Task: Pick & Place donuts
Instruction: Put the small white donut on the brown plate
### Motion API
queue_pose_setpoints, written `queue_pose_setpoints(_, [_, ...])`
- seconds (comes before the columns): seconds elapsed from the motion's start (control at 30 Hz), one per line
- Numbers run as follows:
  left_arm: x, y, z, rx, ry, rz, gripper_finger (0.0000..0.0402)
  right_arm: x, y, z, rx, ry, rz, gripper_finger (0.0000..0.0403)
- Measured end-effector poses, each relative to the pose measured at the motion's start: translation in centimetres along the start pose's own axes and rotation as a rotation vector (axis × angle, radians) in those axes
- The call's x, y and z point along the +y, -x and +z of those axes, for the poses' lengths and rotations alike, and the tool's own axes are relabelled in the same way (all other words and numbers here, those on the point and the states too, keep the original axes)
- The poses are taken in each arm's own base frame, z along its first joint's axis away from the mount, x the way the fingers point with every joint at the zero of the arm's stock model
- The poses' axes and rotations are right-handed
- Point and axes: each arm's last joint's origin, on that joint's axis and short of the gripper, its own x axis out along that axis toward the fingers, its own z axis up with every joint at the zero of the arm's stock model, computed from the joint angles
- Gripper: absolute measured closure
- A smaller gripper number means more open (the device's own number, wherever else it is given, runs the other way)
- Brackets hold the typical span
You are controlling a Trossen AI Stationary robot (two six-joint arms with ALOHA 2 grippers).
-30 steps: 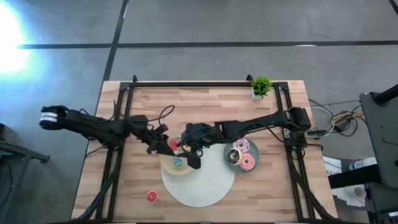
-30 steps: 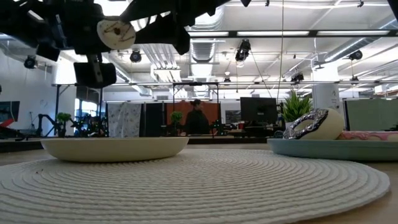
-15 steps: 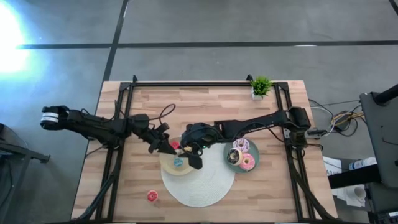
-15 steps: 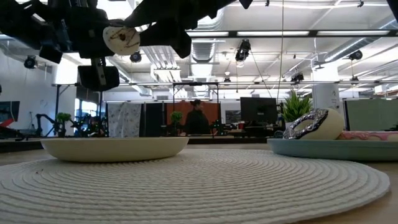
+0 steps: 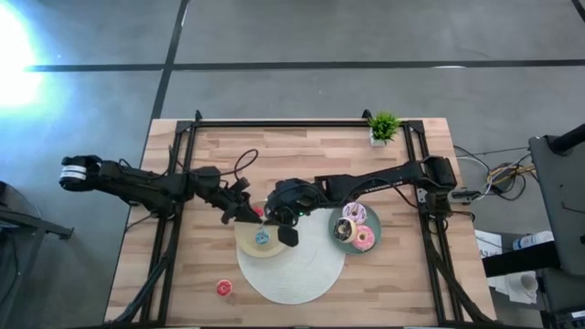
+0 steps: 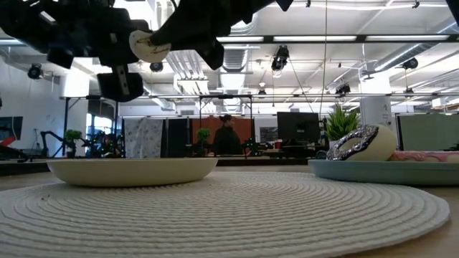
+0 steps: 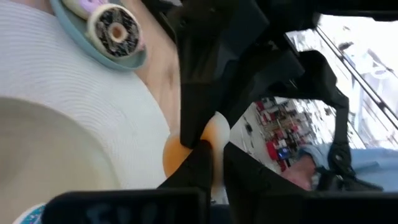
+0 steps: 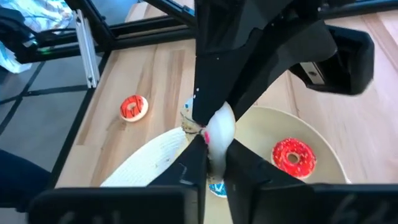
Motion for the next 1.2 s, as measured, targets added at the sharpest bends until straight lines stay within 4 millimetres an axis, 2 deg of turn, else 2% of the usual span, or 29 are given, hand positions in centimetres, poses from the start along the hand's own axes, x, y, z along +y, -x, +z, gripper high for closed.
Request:
queue_pose_setpoints(0.1, [0.2, 0.0, 0.0, -0.039, 0.018, 0.043, 0.0371, -0.1, 0.0, -0.3, 0.030, -0.026, -0.017, 0.0388])
queue_pose_setpoints(0.27, [0.4, 0.0, 0.1, -0.069, -0.002, 0.092, 0.0311, -0.2, 0.0, -1.1, 0.107, -0.079, -0.021, 0.0387])
queue_pose_setpoints(0.5, [2.1, 0.5, -1.1, 0.018, -0.056, 0.304, 0.0239, -0.9, -0.2, -2.1, 0.164, -0.215, -0.009, 0.0385])
queue_pose_setpoints(0.63, [2.7, 1.2, -1.8, 0.050, -0.060, 0.431, 0.0231, -1.8, -1.2, -3.4, 0.233, -0.369, -0.007, 0.0380])
queue_pose_setpoints(0.77, [1.9, 1.7, -2.2, 0.064, -0.094, 0.415, 0.0231, -2.6, -3.5, -5.4, 0.322, -0.478, 0.018, 0.0370])
queue_pose_setpoints(0.9, [1.2, 2.3, -2.9, 0.109, -0.127, 0.409, 0.0234, -2.9, -5.1, -6.0, 0.344, -0.543, -0.004, 0.0361])
queue_pose_setpoints(1.2, [0.4, 3.2, -5.0, 0.186, -0.159, 0.482, 0.0235, -4.0, -5.7, -6.8, 0.433, -0.592, -0.151, 0.0320])
